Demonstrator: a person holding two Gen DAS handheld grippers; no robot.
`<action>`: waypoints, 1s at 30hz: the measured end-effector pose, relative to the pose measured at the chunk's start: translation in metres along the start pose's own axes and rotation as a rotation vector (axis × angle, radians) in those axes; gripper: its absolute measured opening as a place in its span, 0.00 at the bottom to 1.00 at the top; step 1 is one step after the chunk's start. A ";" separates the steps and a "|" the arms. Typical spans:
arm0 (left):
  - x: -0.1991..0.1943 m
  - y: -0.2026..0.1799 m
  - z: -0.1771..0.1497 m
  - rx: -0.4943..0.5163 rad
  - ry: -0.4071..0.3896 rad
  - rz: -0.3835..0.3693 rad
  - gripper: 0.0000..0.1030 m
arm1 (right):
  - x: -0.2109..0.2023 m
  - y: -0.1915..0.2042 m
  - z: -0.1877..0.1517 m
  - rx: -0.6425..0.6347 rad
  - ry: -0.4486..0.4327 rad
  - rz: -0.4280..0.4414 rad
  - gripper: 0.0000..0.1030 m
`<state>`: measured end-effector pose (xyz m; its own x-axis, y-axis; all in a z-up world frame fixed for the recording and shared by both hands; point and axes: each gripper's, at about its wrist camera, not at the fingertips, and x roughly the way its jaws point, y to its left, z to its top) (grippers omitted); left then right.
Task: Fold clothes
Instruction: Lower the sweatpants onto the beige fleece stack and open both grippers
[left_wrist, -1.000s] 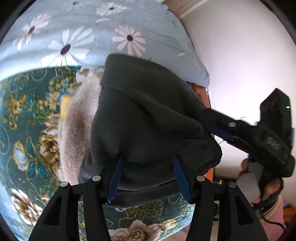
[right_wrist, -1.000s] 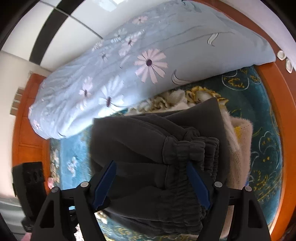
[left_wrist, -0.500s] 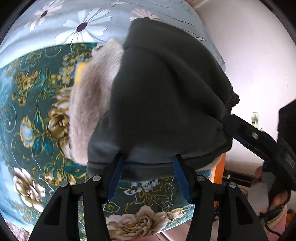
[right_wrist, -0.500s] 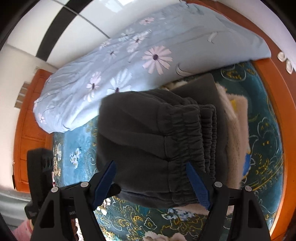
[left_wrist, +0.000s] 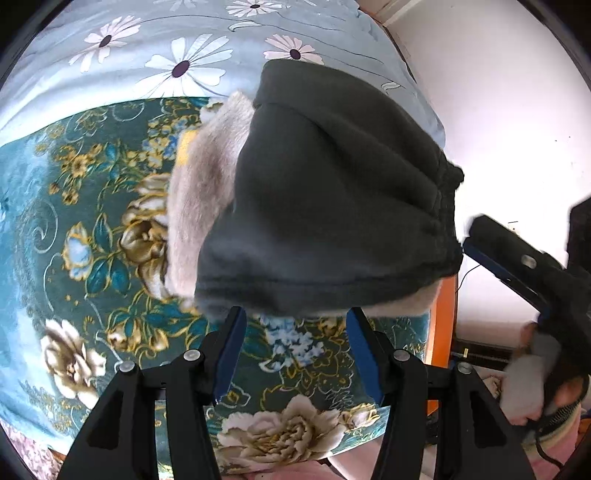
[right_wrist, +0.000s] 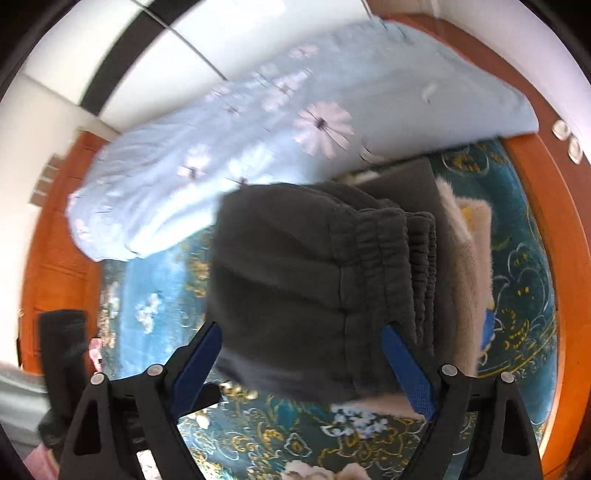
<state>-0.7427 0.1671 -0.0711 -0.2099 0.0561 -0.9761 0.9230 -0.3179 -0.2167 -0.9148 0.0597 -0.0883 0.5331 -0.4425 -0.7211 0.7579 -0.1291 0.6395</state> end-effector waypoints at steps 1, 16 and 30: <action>-0.001 0.001 -0.006 -0.006 -0.006 0.000 0.57 | -0.003 0.001 -0.005 -0.002 0.002 0.000 0.88; -0.001 -0.005 -0.068 0.021 -0.112 0.137 0.75 | 0.012 -0.024 -0.070 0.093 0.126 -0.084 0.88; -0.013 -0.005 -0.070 0.045 -0.144 0.187 0.75 | 0.000 0.010 -0.080 -0.021 0.036 -0.112 0.88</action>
<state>-0.7220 0.2344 -0.0587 -0.0833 -0.1423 -0.9863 0.9354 -0.3524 -0.0282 -0.8771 0.1292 -0.1032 0.4575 -0.3939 -0.7972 0.8211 -0.1571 0.5488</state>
